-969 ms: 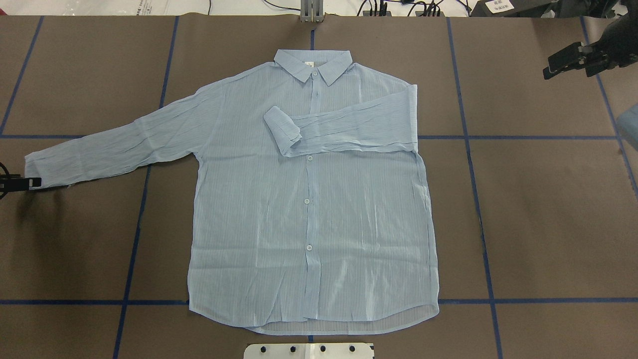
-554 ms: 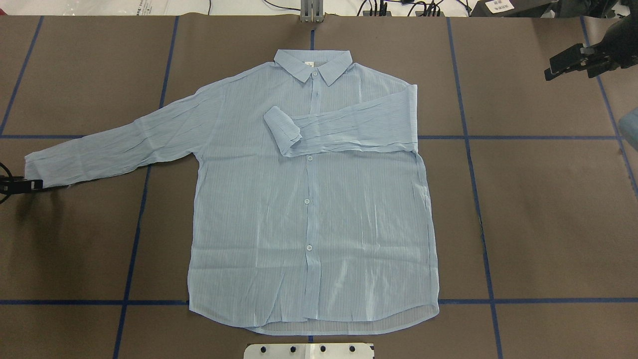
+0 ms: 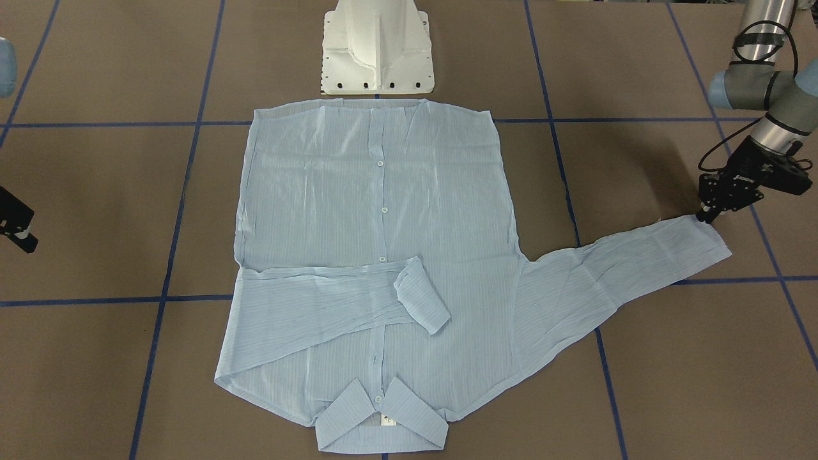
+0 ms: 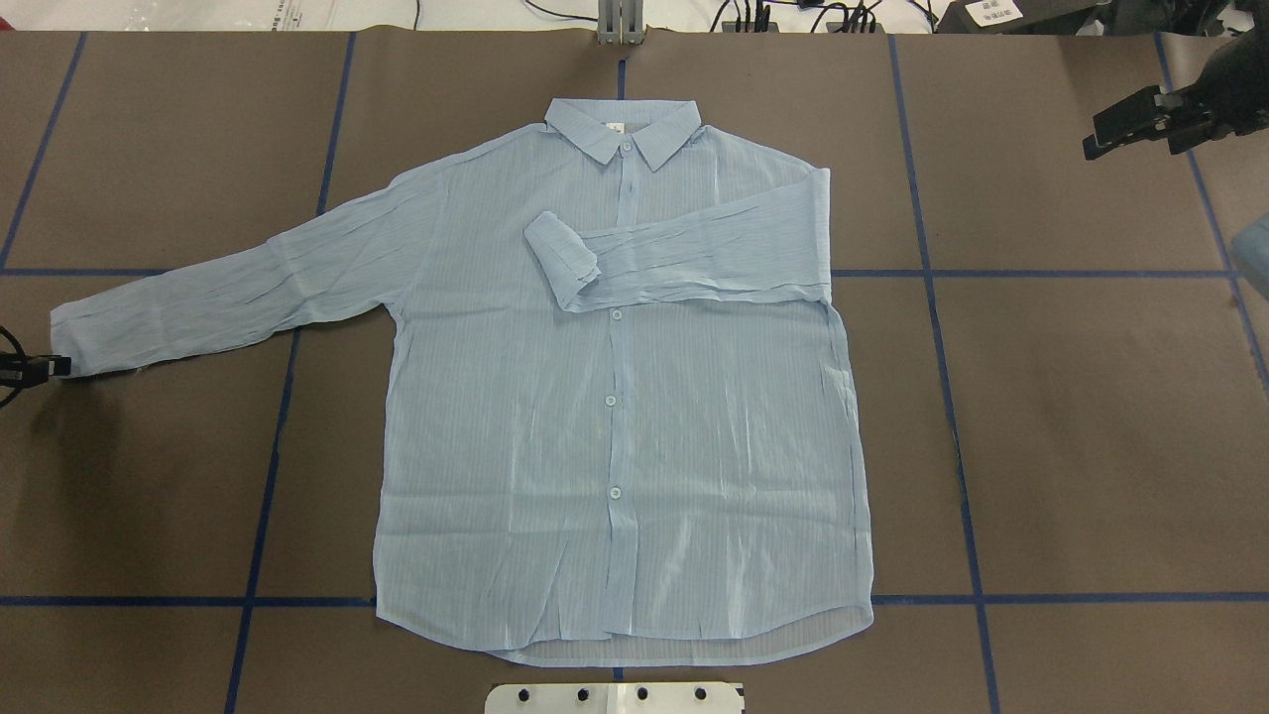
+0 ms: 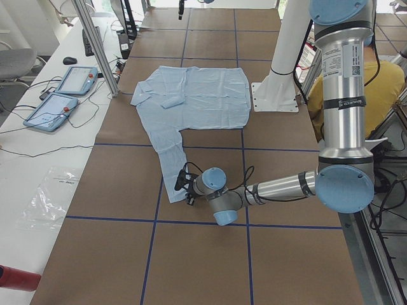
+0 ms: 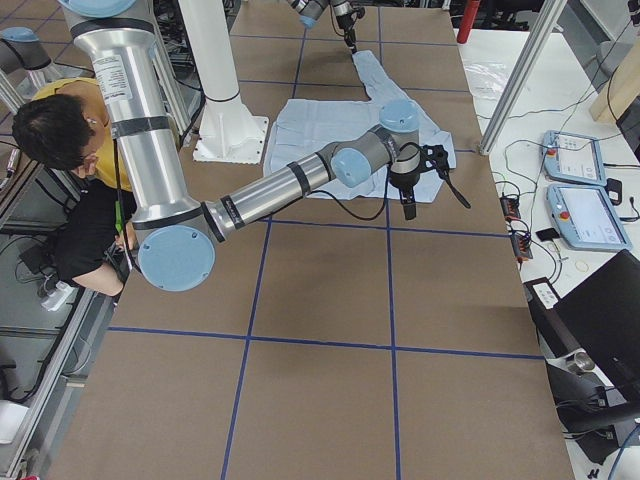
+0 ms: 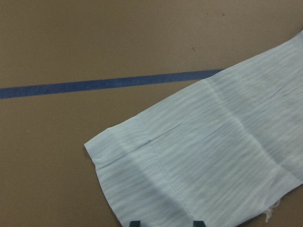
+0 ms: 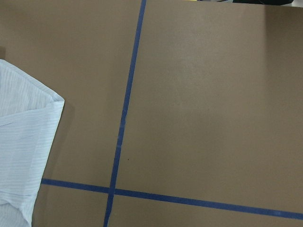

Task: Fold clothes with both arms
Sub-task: 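Raise the right gripper away while the left gripper reaches the other cuff, then grasp the cuff with the left gripper and fold it across the body, then release the sleeve and move both grippers to the shirt hem, then grasp the hem corners nearest the robot with both grippers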

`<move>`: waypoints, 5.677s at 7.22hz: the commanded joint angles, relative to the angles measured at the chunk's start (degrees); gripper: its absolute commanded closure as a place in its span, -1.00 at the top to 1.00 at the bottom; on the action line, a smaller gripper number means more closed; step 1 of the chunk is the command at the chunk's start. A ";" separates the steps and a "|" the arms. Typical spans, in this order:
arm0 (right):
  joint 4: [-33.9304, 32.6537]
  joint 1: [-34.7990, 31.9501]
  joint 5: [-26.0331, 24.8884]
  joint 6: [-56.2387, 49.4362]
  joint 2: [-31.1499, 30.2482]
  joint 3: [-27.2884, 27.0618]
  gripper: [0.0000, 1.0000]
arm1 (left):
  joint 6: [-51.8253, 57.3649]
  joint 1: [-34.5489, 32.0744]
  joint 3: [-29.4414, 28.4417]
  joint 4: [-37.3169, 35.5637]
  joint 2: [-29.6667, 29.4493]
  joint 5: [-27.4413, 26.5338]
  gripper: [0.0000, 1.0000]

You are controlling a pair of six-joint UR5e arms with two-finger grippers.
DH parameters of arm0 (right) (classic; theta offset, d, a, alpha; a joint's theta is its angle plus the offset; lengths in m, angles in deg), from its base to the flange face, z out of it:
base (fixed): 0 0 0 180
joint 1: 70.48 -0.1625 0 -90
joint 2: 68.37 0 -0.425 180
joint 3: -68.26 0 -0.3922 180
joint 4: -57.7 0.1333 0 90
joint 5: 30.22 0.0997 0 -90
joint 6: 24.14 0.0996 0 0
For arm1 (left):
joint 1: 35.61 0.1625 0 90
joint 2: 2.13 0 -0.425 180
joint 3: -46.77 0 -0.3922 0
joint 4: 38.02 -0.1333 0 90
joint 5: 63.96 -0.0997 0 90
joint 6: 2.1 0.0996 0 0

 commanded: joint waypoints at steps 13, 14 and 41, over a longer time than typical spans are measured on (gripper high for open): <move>0.00 0.18 -0.28 0.79 1.36 0.61 1.00 | -28.14 15.79 12.94 -32.38 -47.95 -10.36 -1.00; 0.00 0.18 -0.28 0.79 1.36 0.61 1.00 | -28.05 19.30 12.76 -32.47 -49.10 -13.43 -1.00; -0.17 58.45 -45.72 58.71 -14.37 -26.63 1.00 | -32.71 49.40 44.66 -61.03 -9.73 -31.21 -0.27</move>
